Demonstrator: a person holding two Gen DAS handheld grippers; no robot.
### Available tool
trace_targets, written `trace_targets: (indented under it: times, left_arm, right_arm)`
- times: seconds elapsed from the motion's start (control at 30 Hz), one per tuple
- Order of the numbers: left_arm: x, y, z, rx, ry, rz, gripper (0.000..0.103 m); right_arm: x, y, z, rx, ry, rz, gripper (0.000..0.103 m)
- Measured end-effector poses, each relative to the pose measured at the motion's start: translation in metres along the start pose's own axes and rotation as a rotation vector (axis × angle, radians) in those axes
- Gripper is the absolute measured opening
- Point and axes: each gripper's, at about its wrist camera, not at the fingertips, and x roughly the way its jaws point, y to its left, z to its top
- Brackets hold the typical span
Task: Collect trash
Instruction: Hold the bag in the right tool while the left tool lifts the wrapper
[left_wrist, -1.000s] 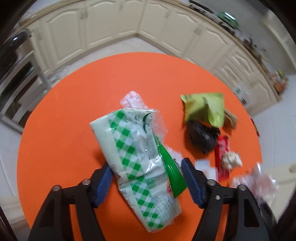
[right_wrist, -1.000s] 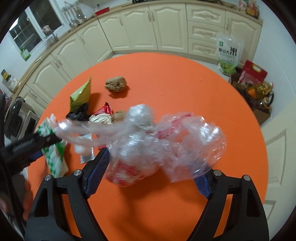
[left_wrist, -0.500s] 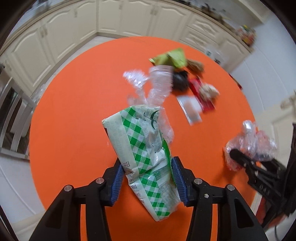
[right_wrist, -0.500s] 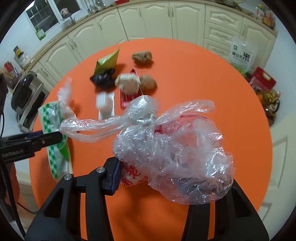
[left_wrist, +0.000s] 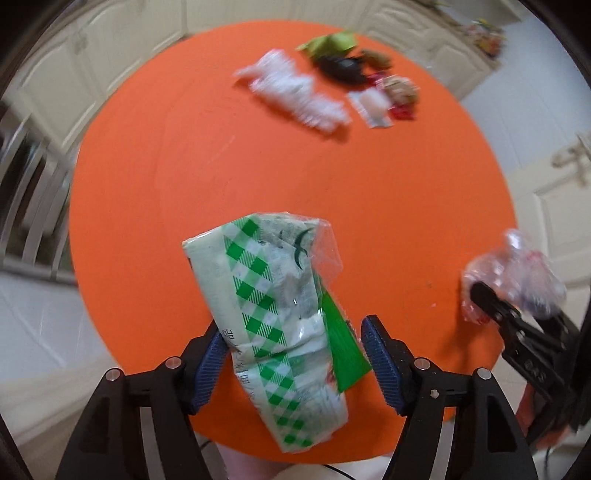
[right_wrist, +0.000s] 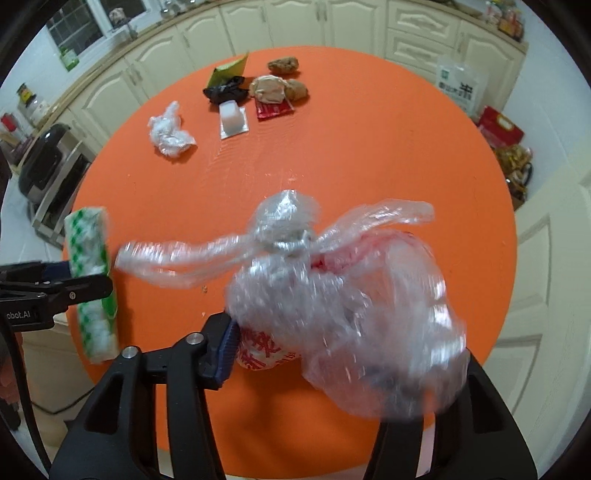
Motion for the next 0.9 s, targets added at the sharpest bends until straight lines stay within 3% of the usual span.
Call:
trace_targets:
  times: [0.13, 0.2, 0.33, 0.4, 0.47, 0.53, 0.57, 0.6, 0.73, 0.77, 0.9]
  left_arm:
    - [-0.005, -0.001, -0.007, -0.041, -0.017, -0.008, 0.069]
    - [-0.006, -0.001, -0.010, -0.090, -0.040, 0.002, 0.076]
    - [-0.006, 0.004, -0.022, -0.228, -0.057, -0.010, 0.078]
    - [-0.005, 0.003, -0.024, -0.266, -0.094, 0.001, 0.085]
    - [-0.005, 0.000, -0.026, -0.290, -0.122, 0.016, 0.086]
    - [-0.005, -0.008, -0.029, -0.259, -0.143, 0.050, 0.084]
    - [-0.004, -0.011, -0.031, -0.236, -0.146, 0.073, 0.078]
    - [-0.006, -0.016, -0.034, -0.212, -0.158, 0.115, 0.065]
    - [-0.012, -0.020, -0.038, -0.169, -0.178, 0.072, 0.057]
    - [-0.014, -0.020, -0.039, -0.172, -0.188, 0.064, 0.048]
    - [-0.015, -0.015, -0.038, -0.170, -0.168, 0.019, 0.045]
  right_arm:
    - [-0.012, -0.006, -0.013, 0.053, -0.026, -0.001, 0.067]
    - [-0.016, -0.011, -0.014, 0.100, -0.049, -0.011, 0.083]
    - [-0.014, -0.022, -0.011, 0.186, -0.058, -0.011, 0.083]
    - [-0.006, -0.027, -0.007, 0.228, -0.061, -0.017, 0.086]
    - [0.003, -0.029, -0.004, 0.254, -0.050, 0.011, 0.087]
    - [0.010, -0.030, -0.003, 0.270, -0.062, 0.036, 0.083]
    - [0.008, -0.028, -0.004, 0.258, -0.088, 0.021, 0.069]
    - [0.010, -0.027, -0.002, 0.249, -0.081, 0.026, 0.050]
    - [0.009, -0.026, -0.002, 0.236, -0.077, 0.043, 0.046]
    - [0.008, -0.026, -0.003, 0.236, -0.076, 0.044, 0.046]
    - [0.006, -0.026, -0.006, 0.243, -0.067, 0.063, 0.045]
